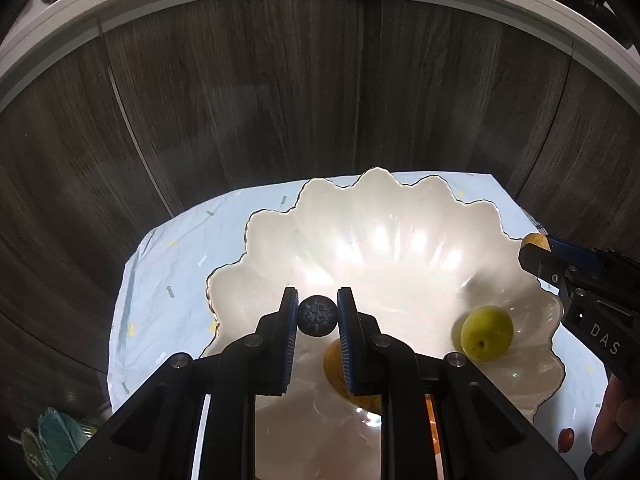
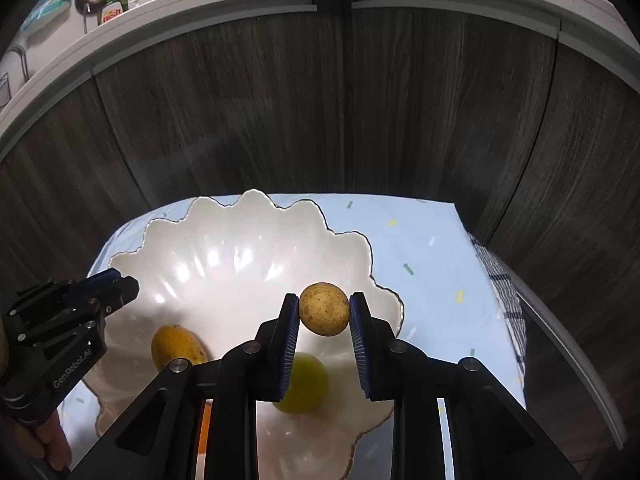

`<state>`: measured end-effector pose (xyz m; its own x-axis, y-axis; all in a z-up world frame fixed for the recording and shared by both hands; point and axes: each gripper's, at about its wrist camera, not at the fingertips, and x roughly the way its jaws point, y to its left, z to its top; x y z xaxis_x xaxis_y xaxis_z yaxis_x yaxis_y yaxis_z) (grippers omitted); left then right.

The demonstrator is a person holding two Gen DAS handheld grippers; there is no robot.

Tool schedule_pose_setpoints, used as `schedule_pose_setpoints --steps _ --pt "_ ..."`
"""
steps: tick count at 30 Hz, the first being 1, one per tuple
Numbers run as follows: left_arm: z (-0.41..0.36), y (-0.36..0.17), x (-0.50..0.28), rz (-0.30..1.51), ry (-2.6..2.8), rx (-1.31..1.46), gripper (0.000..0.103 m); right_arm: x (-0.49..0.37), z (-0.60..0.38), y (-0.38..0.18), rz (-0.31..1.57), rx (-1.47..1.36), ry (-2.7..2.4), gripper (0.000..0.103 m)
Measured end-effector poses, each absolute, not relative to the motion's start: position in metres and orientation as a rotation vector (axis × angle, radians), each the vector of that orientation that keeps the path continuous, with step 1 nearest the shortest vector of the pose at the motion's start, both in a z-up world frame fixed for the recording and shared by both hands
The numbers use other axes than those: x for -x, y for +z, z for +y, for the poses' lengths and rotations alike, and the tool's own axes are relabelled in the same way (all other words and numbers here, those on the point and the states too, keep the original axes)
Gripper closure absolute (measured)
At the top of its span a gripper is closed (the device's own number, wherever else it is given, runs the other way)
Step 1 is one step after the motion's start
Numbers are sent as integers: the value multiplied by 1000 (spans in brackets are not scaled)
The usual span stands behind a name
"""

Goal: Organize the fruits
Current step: 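Open the left gripper over the bowl while the right gripper releases the yellow fruit into it, then withdraw both open grippers from the bowl toward the remaining fruits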

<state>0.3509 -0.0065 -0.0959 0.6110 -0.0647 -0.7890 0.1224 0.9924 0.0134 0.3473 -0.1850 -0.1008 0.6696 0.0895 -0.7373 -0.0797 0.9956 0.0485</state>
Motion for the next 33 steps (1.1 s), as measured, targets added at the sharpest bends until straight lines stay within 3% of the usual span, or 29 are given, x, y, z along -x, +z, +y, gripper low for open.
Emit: schedule_pose_setpoints --steps 7,8,10,16,21,33 --pt "-6 -95 -352 919 -98 -66 80 -352 -185 -103 853 -18 95 75" --pt "-6 -94 -351 920 -96 -68 77 -352 -184 -103 851 -15 95 72" --pt "-6 -92 -350 915 -93 -68 59 -350 -184 -101 843 -14 96 62" --pt "-5 -85 -345 899 -77 -86 53 -346 -185 -97 836 -9 83 53" --pt "-7 -76 -336 880 -70 -91 44 -336 -186 -89 814 -17 80 39" --pt "-10 -50 -308 847 -66 -86 39 -306 -188 -64 777 -23 82 38"
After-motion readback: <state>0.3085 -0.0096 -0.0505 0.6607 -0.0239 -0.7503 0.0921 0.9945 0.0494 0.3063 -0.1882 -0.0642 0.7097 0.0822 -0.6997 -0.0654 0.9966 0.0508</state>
